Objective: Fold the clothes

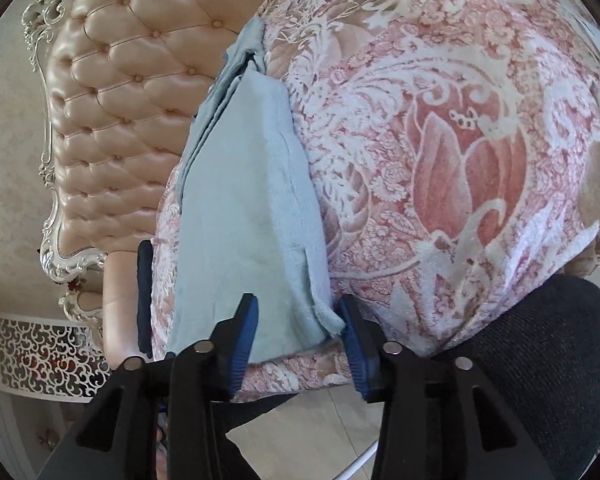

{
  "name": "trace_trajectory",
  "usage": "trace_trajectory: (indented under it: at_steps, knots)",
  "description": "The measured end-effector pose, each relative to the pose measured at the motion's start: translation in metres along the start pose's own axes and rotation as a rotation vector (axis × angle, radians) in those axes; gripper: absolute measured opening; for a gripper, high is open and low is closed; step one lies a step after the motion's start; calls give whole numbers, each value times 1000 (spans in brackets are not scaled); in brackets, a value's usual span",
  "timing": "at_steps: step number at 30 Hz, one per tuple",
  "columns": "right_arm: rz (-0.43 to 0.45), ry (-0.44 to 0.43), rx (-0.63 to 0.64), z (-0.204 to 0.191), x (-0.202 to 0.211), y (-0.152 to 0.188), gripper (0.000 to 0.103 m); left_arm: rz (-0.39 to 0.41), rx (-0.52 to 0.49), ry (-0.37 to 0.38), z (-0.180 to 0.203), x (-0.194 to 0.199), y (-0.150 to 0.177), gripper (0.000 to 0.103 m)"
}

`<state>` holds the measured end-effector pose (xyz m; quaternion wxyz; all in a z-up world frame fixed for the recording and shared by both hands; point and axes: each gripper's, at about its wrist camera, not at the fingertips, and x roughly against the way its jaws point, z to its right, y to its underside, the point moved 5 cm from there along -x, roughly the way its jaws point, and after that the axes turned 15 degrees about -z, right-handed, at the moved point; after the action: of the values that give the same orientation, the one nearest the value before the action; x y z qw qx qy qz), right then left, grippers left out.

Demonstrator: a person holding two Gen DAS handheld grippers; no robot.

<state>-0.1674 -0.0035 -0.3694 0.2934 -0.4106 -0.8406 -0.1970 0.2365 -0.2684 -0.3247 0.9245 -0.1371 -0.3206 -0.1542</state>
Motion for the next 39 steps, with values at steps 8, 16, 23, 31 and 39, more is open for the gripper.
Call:
trace_trajectory:
  at_steps: [8, 16, 23, 31, 39]
  knots:
    - [9, 106, 82, -20, -5, 0, 54, -11, -66, -19, 11, -7, -1, 54]
    - [-19, 130, 133, -28, -13, 3, 15, -73, -51, -38, 3, -21, -1, 9]
    - [35, -42, 136, -46, 5, 3, 10, -5, -47, 118, 15, 6, -8, 9]
    - [92, -243, 103, -58, 28, -6, 10, 43, -102, 162, 47, 27, -41, 9]
    - [74, -308, -20, -20, 22, -2, 10, 4, -21, 155, 19, 9, -36, 9]
